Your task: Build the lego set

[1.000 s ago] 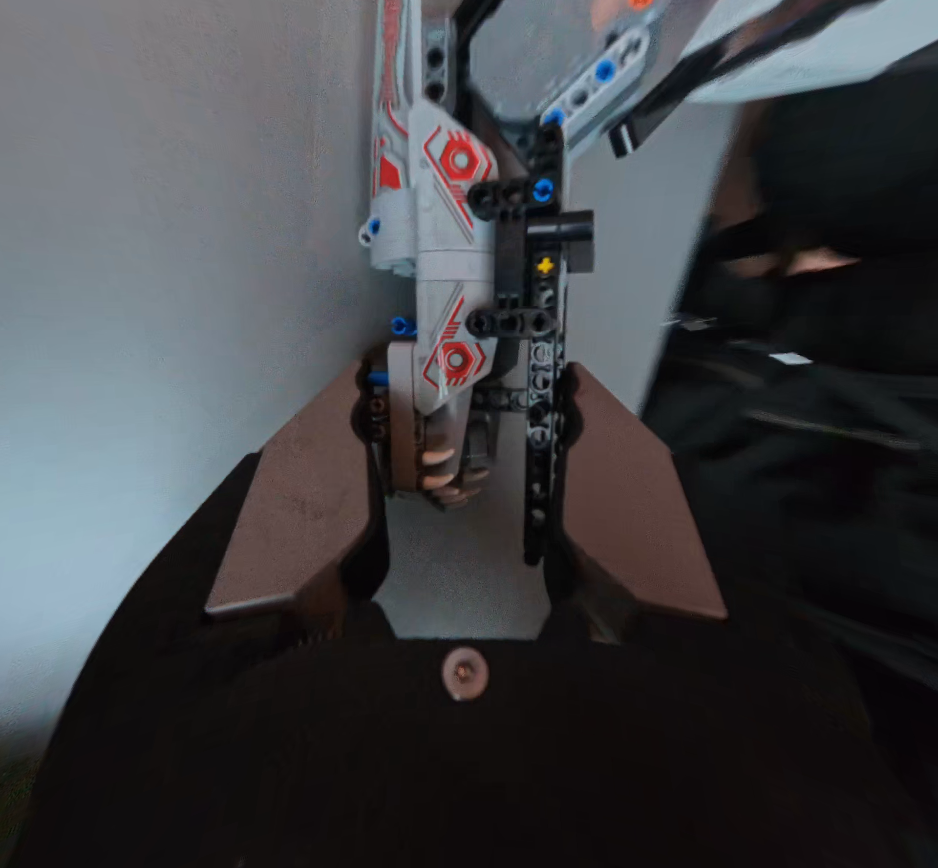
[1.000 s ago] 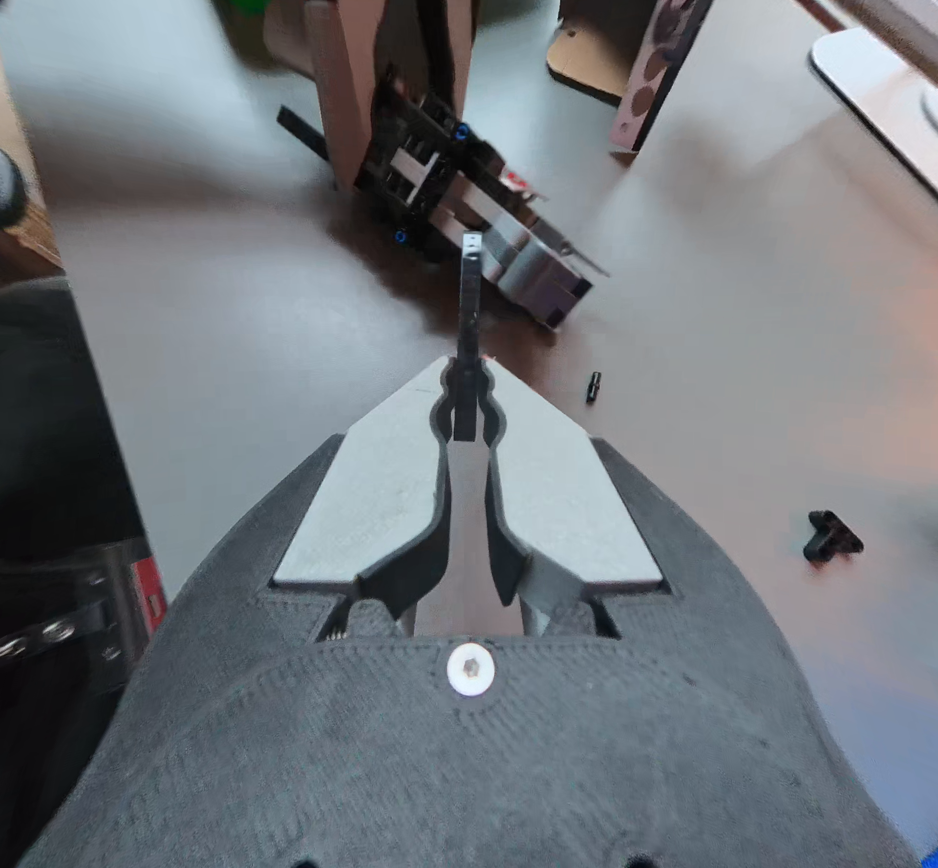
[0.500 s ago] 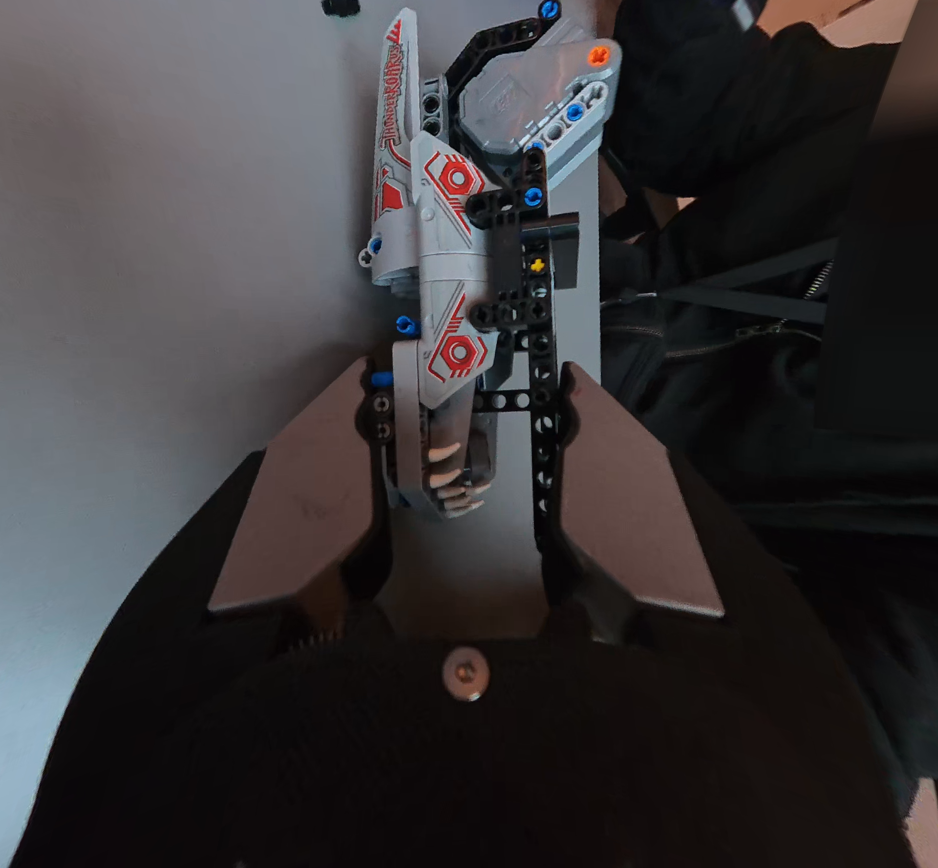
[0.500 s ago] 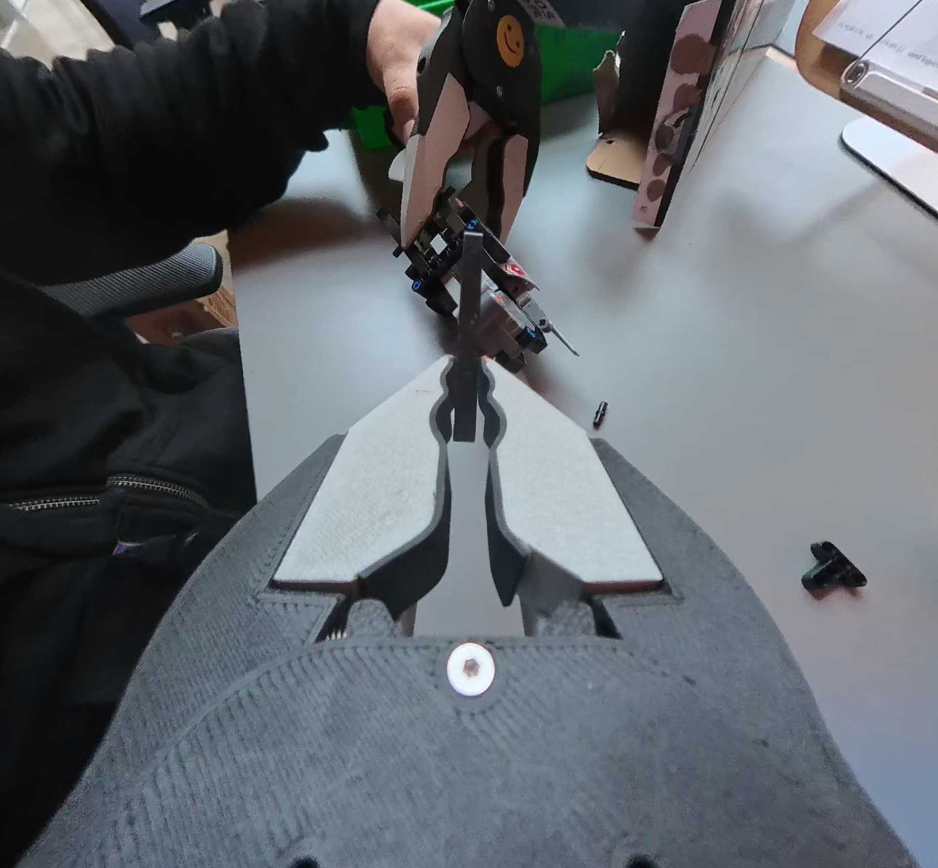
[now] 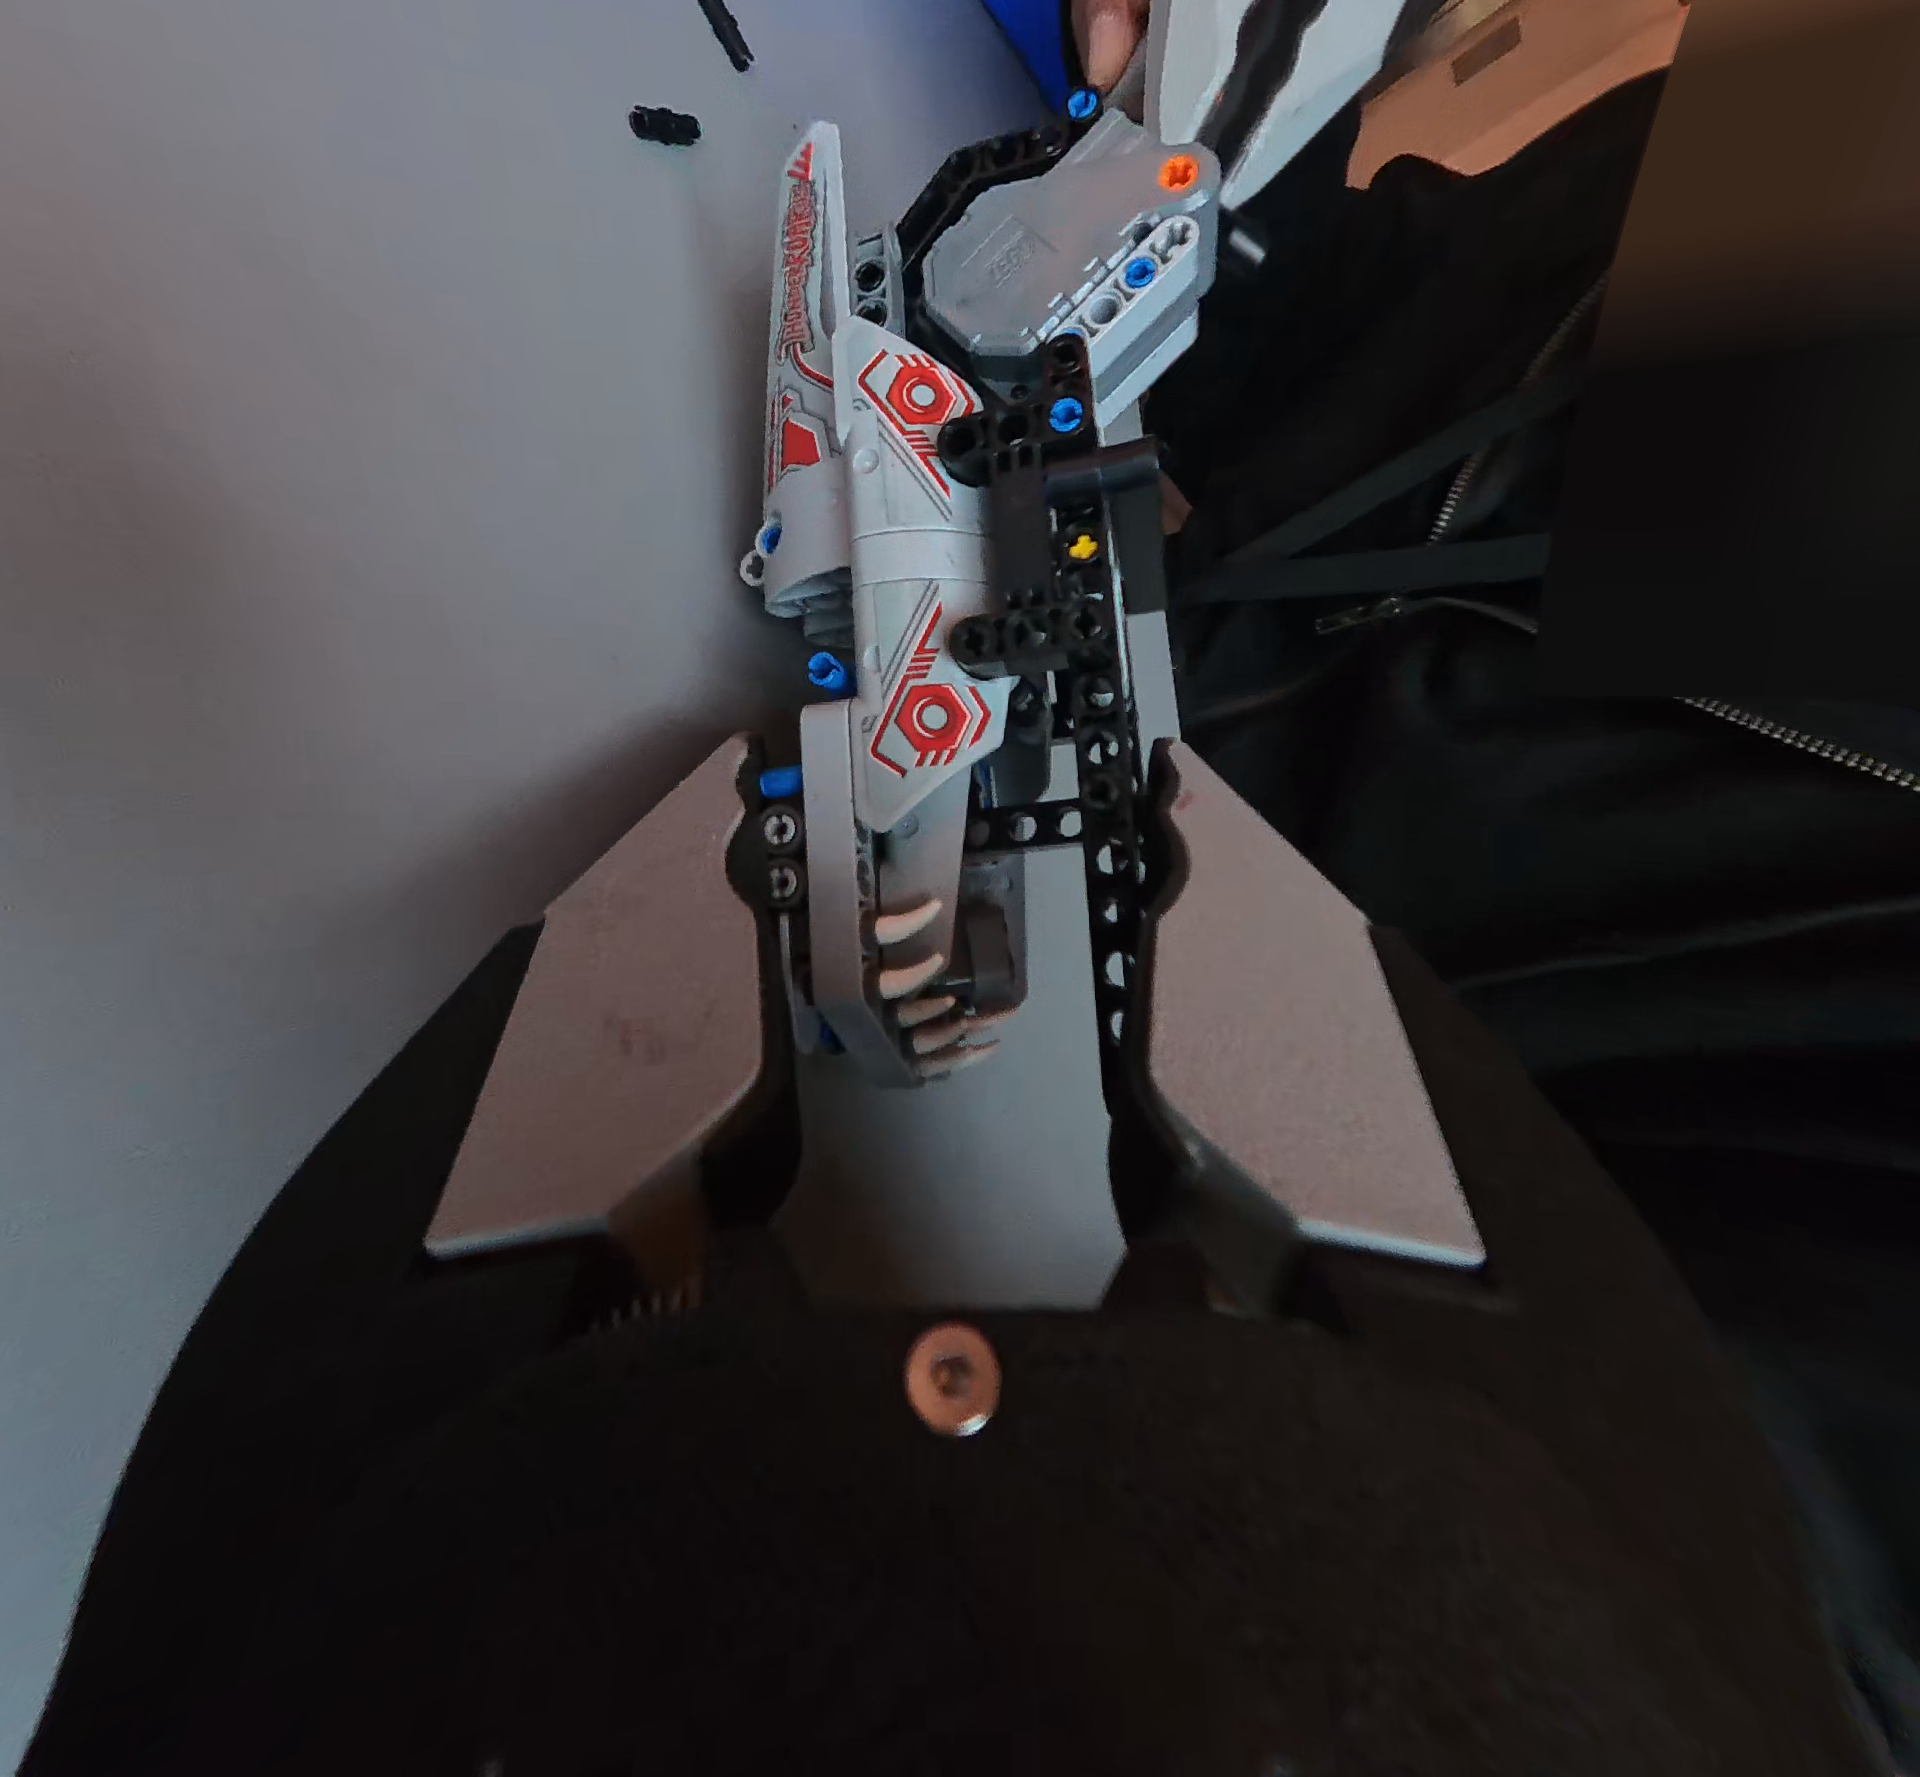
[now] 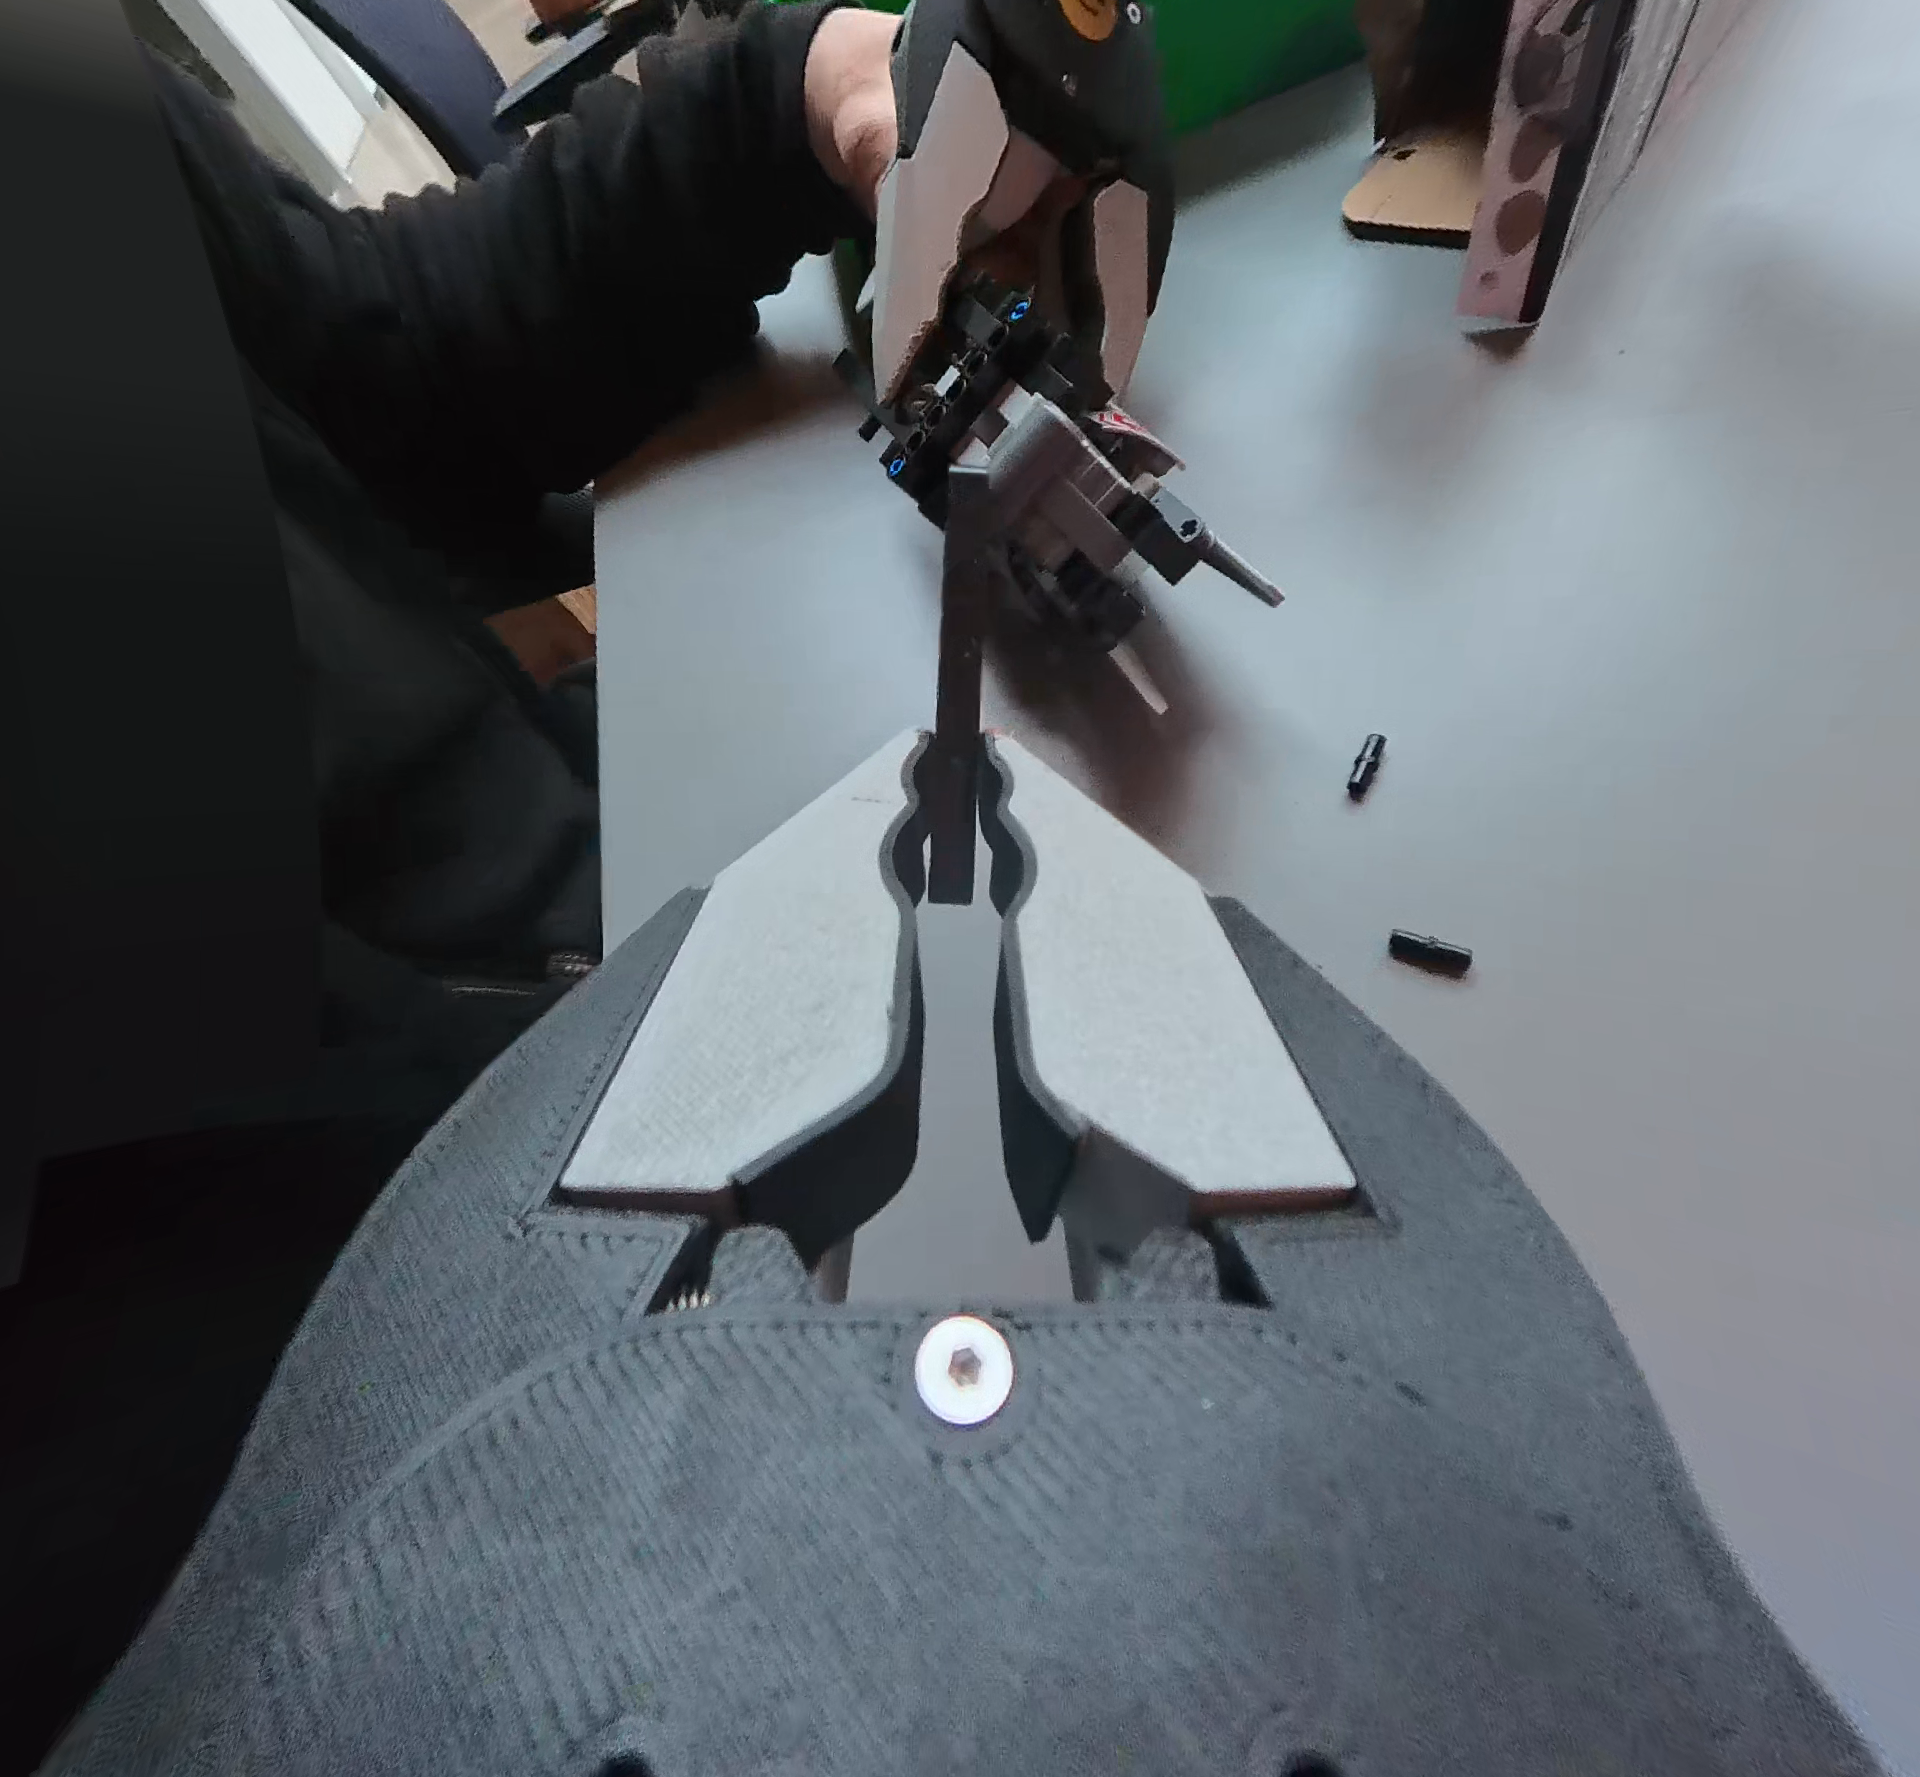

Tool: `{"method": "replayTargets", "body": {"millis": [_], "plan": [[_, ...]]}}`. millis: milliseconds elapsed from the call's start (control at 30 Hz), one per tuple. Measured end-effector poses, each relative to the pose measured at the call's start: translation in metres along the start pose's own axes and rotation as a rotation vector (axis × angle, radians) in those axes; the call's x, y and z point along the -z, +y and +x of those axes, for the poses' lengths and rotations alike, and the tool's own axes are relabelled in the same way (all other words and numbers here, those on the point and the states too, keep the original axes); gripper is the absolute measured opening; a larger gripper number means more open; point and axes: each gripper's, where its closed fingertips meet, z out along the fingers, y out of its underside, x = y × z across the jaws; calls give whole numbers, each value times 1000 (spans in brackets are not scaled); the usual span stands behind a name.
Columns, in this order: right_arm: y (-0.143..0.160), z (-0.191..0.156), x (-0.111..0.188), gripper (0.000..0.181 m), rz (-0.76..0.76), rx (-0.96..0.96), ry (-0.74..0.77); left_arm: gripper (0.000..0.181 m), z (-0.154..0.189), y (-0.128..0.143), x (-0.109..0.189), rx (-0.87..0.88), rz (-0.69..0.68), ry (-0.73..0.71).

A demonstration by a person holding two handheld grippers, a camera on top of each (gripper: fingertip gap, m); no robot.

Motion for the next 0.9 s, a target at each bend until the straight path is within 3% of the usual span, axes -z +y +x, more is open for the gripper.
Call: {"method": "replayTargets", "body": {"millis": [200, 367, 467, 600, 900], "plan": [[-5, -4, -2, 4, 17, 9, -41, 70, -1, -7, -4, 36, 36, 39], [-29, -1, 2, 3, -9, 195, 96, 70, 0, -9, -9, 91, 53, 17], [-33, 5, 1, 4, -135, 254, 145, 70, 1, -9, -8, 115, 60, 34], [-43, 11, 3, 4, -292, 197, 177, 70, -2, -14, -8, 136, 114, 41], [-41, 10, -1, 4, -816, -34, 190, 70, -2, -14, -10, 109, 118, -24]]}}
